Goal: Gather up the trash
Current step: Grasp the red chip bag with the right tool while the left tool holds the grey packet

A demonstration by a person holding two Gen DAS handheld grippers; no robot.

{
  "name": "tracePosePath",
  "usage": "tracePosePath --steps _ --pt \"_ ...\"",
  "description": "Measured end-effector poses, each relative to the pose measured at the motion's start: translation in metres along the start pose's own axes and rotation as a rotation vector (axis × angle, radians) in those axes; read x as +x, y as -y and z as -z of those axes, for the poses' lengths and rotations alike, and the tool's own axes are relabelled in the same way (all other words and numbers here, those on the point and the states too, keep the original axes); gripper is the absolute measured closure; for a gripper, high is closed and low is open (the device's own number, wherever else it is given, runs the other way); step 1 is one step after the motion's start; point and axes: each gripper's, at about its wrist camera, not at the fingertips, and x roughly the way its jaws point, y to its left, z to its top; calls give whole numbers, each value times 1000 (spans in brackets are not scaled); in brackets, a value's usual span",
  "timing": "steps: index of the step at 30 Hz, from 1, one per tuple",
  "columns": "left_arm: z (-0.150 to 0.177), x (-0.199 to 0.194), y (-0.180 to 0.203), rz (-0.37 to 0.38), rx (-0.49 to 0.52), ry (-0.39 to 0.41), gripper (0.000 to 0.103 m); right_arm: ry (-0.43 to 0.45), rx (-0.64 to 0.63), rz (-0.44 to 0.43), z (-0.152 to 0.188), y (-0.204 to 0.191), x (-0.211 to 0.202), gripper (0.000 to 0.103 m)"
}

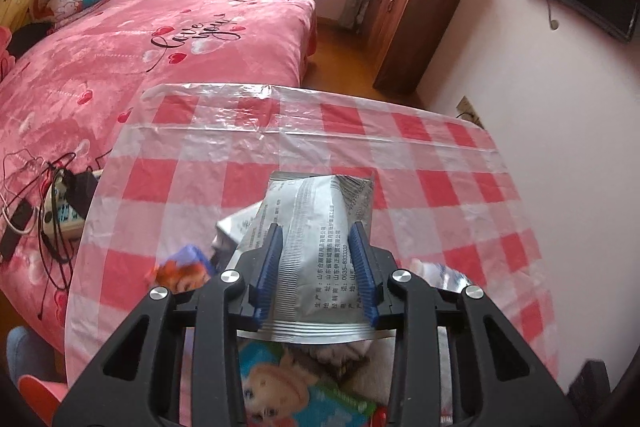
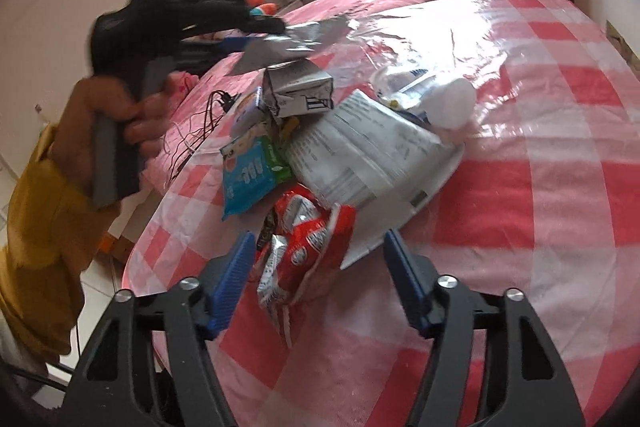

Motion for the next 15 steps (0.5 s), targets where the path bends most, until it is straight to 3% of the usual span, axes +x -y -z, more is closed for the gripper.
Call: tracePosePath --steps 7,15 --pt "31 -33 -15 67 -21 23 67 -22 34 -25 1 -4 8 45" --pt "66 -54 -38 144 -85 24 69 -8 1 23 3 -15 13 46"
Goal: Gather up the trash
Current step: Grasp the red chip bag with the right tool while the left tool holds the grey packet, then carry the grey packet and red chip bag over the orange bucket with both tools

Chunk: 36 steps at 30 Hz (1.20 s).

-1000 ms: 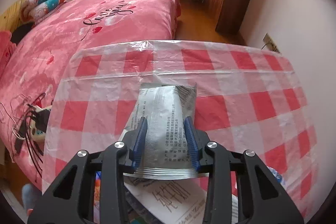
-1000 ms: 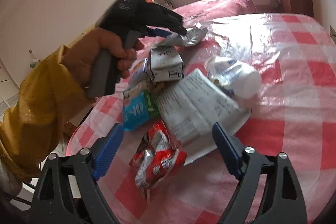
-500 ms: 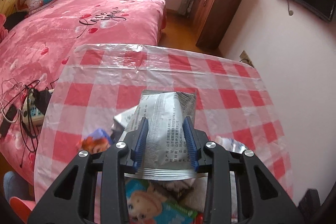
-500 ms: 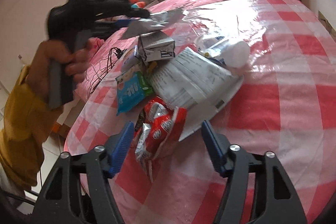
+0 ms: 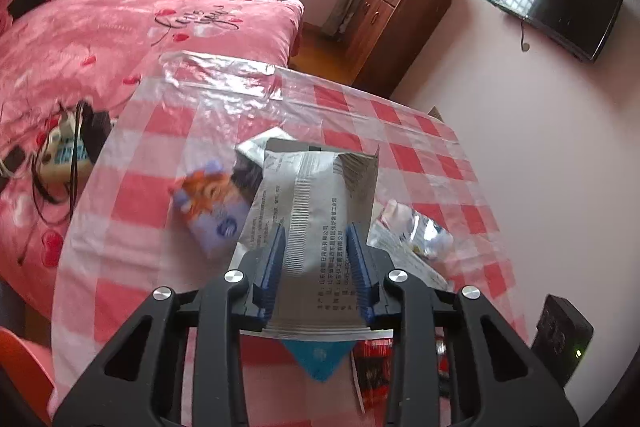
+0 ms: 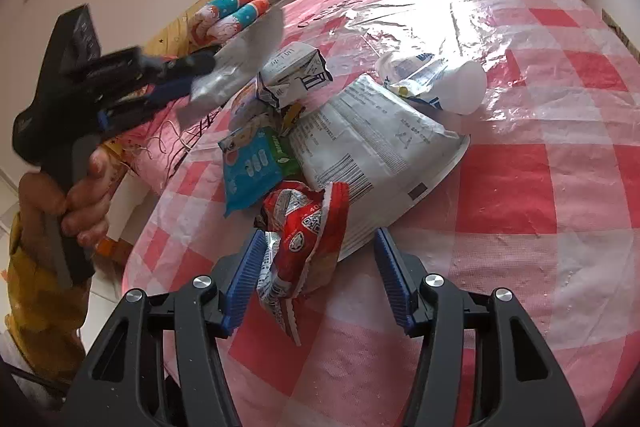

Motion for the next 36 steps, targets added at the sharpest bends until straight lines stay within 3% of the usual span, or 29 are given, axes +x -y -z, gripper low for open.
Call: tracePosePath --steps 8,13,16,18,21,24,27,30,31,32,36 --pt "39 -13 -15 68 -28 -42 72 26 -60 14 9 -12 -5 63" --pt "56 -9 -14 56 23 -67 71 -11 -80 8 15 -20 1 64" --pt "60 -8 -12 -1 76 -41 54 -34 -81 2 15 -24 8 62" --pt "61 -6 -13 -28 102 -25 37 -46 -52 -26 13 -24 13 60" --pt "65 0 -13 -36 145 -31 26 -45 -27 -56 9 -22 16 52" --pt "70 10 -15 -53 183 -48 25 -41 31 -107 4 -17 18 42" --pt "72 20 -22 -41 153 -64 25 -32 56 -109 2 -14 19 41" --pt "75 22 -29 -4 113 -60 26 -28 68 -80 0 -12 20 50" --pt "77 23 -31 4 99 -58 26 -27 67 -58 0 -12 20 60" --pt "79 23 -32 4 89 -55 30 -27 71 -51 -1 -11 20 63" --pt "85 21 -33 5 71 -35 33 -20 77 -38 0 -12 19 66"
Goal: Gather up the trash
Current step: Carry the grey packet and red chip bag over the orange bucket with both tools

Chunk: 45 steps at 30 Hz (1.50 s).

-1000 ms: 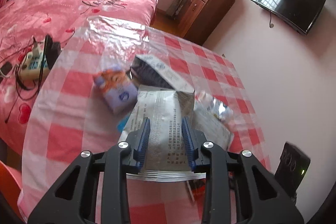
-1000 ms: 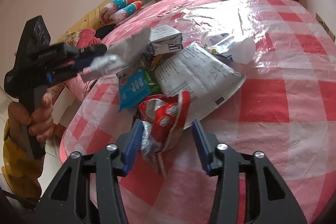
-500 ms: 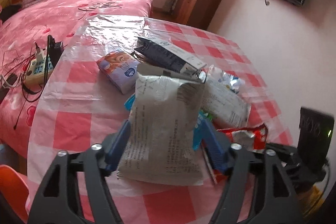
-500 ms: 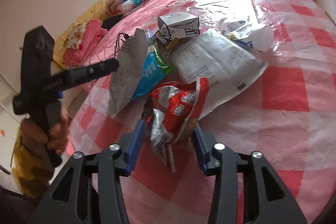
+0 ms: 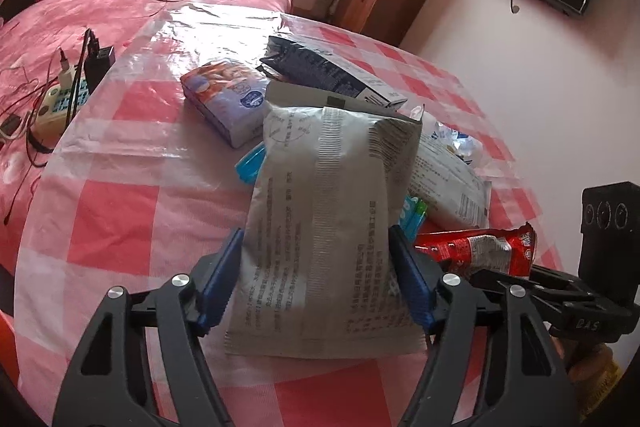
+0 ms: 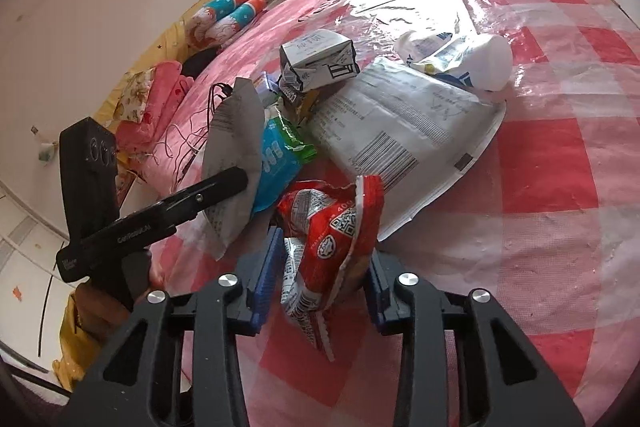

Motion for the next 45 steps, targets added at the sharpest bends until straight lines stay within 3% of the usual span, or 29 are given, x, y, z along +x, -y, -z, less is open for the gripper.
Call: tracePosePath --steps 8,21,31,39,45 --pt "13 -17 -18 45 -104 39 37 -1 68 -20 7 -3 -2 69" --pt "30 -78 -57 98 -206 150 37 -34 31 -63 5 -45 1 69" --pt "64 -137 -119 -33 -320 230 37 -135 -45 -180 -1 -105 37 69" --pt "109 -180 -197 -226 -496 269 37 -249 -213 -274 3 -191 86 69" --pt "146 -195 -243 -326 -623 277 36 -316 -333 -341 15 -257 127 69"
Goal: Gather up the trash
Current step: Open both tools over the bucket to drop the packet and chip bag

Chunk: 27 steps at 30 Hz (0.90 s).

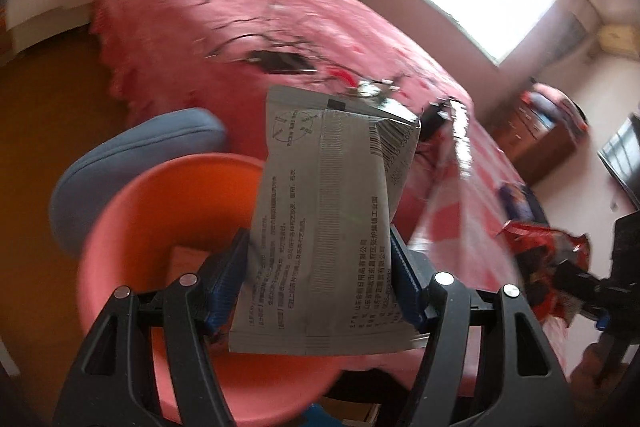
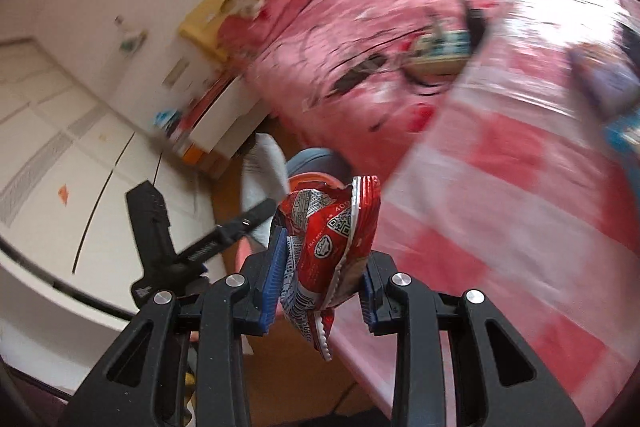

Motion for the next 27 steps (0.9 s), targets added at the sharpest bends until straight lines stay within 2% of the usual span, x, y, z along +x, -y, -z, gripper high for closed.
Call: tracePosePath --steps 5,6,8,9,16,21,27 --pt "8 6 -35 -92 -58 0 32 -70 -65 -16 -16 -27 58 65" --pt "8 7 -40 -106 -66 -1 29 -82 -65 -14 -15 -28 66 61" --pt "9 7 -47 -147 -72 7 23 -88 -56 -2 -13 -29 79 41" --pt "8 7 -49 -163 -70 12 22 -84 -45 6 -11 -28 80 37" --pt "5 5 -49 -183 -19 54 21 24 6 98 5 -6 49 23" --pt "8 0 -34 -158 21 72 21 94 31 124 12 4 25 20" --pt "9 -9 -17 -114 44 93 19 161 -21 196 24 4 1 18"
